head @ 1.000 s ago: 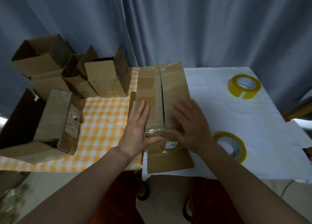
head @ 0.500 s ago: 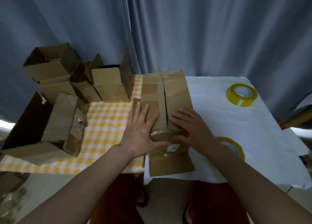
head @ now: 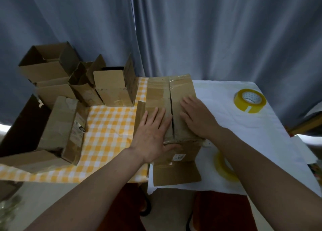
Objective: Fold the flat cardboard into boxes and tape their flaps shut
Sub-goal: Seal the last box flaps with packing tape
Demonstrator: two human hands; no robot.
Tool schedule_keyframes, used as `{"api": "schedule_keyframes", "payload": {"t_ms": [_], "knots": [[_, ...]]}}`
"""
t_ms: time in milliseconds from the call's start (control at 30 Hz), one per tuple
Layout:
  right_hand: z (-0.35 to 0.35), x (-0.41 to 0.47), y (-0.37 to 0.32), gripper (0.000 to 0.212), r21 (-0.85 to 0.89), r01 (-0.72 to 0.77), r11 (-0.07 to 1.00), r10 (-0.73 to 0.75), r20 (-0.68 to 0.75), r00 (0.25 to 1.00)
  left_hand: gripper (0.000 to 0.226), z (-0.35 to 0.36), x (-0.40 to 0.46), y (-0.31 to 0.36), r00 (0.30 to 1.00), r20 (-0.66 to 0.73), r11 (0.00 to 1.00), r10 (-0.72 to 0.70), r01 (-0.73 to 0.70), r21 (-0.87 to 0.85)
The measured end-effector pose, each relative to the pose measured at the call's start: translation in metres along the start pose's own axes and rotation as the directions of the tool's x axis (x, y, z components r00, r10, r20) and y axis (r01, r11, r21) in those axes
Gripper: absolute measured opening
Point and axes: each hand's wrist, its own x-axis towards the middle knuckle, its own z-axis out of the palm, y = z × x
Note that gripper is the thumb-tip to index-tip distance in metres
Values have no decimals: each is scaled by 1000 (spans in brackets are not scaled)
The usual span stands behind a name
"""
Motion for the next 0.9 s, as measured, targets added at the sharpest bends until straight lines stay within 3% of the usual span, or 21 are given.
{"api": "schedule_keyframes", "payload": {"t_ms": [100,167,233,267,333,400,467,533,567,667,800,867,900], "knots": [[7,9,1,54,435,-103,895,143,-61,988,100,4,-6,-7,999,-44,995,-15,11,-96],[11,4,-5,52,801,-122,586,314,-86,946,96,6,-14,-21,996,-91,978,-22,2,-209],[18,-3,-4,45,963,-135,232,544,-13,839,92,9,-29,-44,993,-110,951,-41,5,-309],[24,-9,-3,41,957,-218,193,617,55,785,90,10,-38,-56,993,-105,929,-59,16,-369],[42,-24,-4,33,827,-504,248,666,232,709,86,9,-57,-78,991,-91,887,-96,43,-460],[58,-37,-14,35,714,-680,167,637,448,627,78,8,-71,-88,987,-102,883,-123,62,-464],[62,-43,-28,41,734,-679,-13,571,563,597,70,8,-80,-85,978,-132,867,-161,77,-492],[59,-45,-38,44,778,-598,-195,507,602,617,61,3,-84,-70,961,-174,816,-217,81,-573],[58,-46,-42,47,788,-569,-233,471,604,643,55,1,-86,-61,947,-209,790,-246,71,-609],[41,-52,-49,53,796,-568,-210,375,602,705,51,-6,-88,-35,880,-327,744,-344,43,-667],[-2,-61,-42,28,887,-441,-137,439,453,776,56,-17,-96,-11,842,-363,647,-399,-22,-762],[-21,-63,-40,13,944,-331,-18,485,298,822,53,-19,-101,0,819,-345,516,-459,-70,-854],[-28,-63,-41,16,957,-286,57,468,228,854,47,-18,-102,4,793,-317,440,-520,-70,-895]]}}
